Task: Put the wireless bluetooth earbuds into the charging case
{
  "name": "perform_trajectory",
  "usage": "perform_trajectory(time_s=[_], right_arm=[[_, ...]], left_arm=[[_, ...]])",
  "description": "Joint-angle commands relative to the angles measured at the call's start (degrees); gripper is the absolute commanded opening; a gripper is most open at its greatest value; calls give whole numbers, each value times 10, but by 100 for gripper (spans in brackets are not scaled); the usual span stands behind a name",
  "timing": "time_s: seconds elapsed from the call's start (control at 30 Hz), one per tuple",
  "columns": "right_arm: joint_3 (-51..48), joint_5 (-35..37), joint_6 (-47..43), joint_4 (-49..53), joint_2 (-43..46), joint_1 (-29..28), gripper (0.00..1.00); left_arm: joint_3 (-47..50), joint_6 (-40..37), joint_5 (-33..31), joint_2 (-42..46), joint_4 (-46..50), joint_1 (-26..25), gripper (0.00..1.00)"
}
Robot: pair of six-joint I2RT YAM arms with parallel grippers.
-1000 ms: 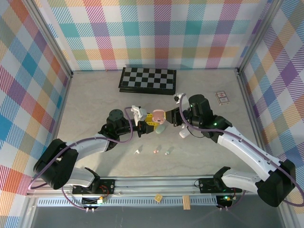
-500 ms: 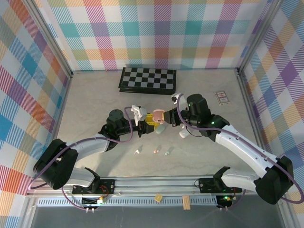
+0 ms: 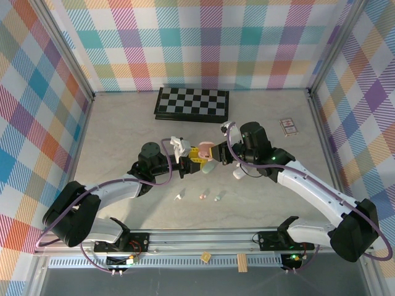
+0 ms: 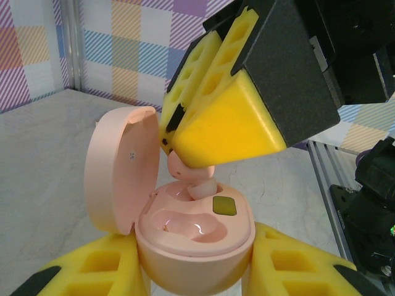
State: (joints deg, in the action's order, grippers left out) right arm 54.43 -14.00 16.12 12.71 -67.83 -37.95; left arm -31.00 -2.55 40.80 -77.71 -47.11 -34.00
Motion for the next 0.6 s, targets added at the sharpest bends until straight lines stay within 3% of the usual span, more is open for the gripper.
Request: perform_trajectory(time_s=[0.0, 0.27, 0.43, 0.57], right_arm=[[8, -17, -21, 2, -5, -4, 19], [32, -40, -53, 42, -5, -5, 21], [41, -39, -41, 40, 2, -4, 36], [37, -13, -31, 36, 28, -5, 42]], left_arm=[[-10, 2, -2, 15, -39, -8, 25], [-13, 3, -5, 14, -44, -8, 25], [-12, 8, -4, 12, -54, -8, 25], [-7, 21, -4, 5, -81, -8, 25]])
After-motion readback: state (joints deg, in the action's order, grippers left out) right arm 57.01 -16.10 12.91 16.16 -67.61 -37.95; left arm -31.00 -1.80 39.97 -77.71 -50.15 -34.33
